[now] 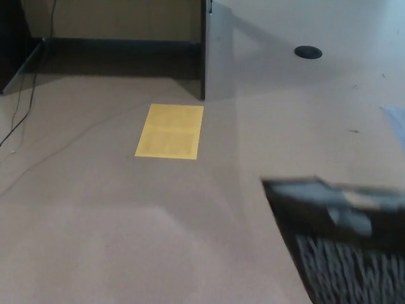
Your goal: A person is holding a plastic bag and the robot extends its left hand to grab the bag by hooking its thumb into the holes at the top and brings its hand down by its side. Then it extends its arm again to hand the plastic bag back to the person.
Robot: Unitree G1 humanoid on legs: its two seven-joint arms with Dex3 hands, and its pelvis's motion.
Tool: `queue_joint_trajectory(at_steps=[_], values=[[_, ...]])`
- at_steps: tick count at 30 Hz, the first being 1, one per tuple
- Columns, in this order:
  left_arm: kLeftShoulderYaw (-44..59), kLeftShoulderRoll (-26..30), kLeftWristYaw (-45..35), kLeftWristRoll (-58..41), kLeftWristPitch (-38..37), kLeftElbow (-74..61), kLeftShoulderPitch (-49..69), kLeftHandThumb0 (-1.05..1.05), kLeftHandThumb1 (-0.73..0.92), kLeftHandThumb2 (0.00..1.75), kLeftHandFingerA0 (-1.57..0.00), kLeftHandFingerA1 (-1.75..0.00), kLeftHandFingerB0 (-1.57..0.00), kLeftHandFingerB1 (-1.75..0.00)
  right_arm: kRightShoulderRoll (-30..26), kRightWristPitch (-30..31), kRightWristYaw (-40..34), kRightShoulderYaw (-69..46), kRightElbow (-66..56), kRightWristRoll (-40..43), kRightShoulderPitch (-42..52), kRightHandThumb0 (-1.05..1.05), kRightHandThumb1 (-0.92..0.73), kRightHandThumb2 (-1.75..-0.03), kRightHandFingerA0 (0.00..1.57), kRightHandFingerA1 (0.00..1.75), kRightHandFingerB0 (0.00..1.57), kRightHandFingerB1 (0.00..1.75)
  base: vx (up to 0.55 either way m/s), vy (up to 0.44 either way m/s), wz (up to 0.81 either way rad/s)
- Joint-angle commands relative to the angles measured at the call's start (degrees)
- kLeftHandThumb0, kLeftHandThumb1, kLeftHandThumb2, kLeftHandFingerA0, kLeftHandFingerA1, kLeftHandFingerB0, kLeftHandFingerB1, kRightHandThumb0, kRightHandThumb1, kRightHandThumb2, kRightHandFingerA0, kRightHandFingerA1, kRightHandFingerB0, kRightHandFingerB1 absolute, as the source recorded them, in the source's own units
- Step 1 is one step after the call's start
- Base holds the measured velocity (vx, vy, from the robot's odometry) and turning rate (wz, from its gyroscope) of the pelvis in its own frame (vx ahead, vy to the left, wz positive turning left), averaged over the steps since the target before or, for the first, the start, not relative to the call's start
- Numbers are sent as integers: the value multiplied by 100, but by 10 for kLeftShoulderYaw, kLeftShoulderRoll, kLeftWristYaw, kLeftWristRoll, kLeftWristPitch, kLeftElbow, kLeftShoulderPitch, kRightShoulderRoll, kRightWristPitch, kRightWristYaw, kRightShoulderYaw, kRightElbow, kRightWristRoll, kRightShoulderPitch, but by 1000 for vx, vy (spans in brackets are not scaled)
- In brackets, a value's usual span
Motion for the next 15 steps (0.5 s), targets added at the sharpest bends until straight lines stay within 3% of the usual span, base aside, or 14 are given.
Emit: queue_joint_trajectory(at_steps=[1, 2, 5, 6, 7, 8, 9, 10, 13, 14, 15], values=[[5, 5, 59, 21, -74, -67, 33, -52, 50, 62, -9, -34, -11, -26, -9, -16, -4, 1, 13, -5, 24, -36, -55, -93, 61, 64, 48, 56, 0, 0, 0], [9, 3, 62, 20, -79, -90, 38, -58, 39, 69, -5, -37, -9, -28, -9, -16, -5, 1, 14, -5, 25, -41, -65, -62, 66, 47, 59, 41, 0, 0, 0], [35, -13, 71, 13, -96, -263, 61, -49, 35, 66, -5, -40, -8, -29, -8, -7, -5, 0, 13, -3, 20, -38, -68, -60, 71, 46, 60, 40, 0, 0, 0], [43, -15, 83, 30, -90, -311, 64, -50, 45, 59, -9, -38, -11, -25, -6, -4, -5, -1, 14, -3, 16, -38, -68, -60, 71, 46, 61, 41, 0, 0, 0], [55, -23, 94, 48, -90, -382, 81, -48, 32, 69, -2, -44, -5, -36, -3, -8, -5, 0, 13, -2, 29, -37, -68, -60, 70, 46, 62, 41, 0, 0, 0], [59, -26, 95, 53, -89, -407, 89, -48, 32, 69, -2, -44, -5, -36, -3, -10, -6, 0, 13, -2, 35, -37, -68, -60, 70, 46, 62, 41, 0, 0, 0], [67, -36, 96, 68, -63, -469, 94, -52, 48, 55, -12, -35, -9, -26, -3, -14, -6, -1, 13, 0, 43, -42, -64, -63, 67, 48, 59, 42, 0, 0, 0], [67, -41, 79, 58, -46, -517, 88, -54, 35, 70, -6, -36, -7, -23, -4, -17, -9, 0, 13, -2, 45, -42, -64, -63, 66, 47, 59, 42, 0, 0, 0], [63, -40, 24, 34, 14, -636, 51, -60, 37, 76, -1, -26, -2, -15, -10, -22, -14, 3, 12, -7, 44, -44, -63, -64, 67, 48, 59, 42, 0, 0, 0], [58, -29, -8, 23, 49, -691, 30, -65, 40, 75, 0, -8, -1, -2, -7, -18, -11, -4, 14, 1, 44, -43, -63, -63, 69, 49, 59, 42, 0, 0, 0], [56, -21, -32, 27, 85, -736, 11, -70, 42, 78, 0, -8, 0, 0, -6, -15, -10, -5, 16, 2, 42, -44, -62, -63, 68, 48, 59, 42, 0, 0, 0]])
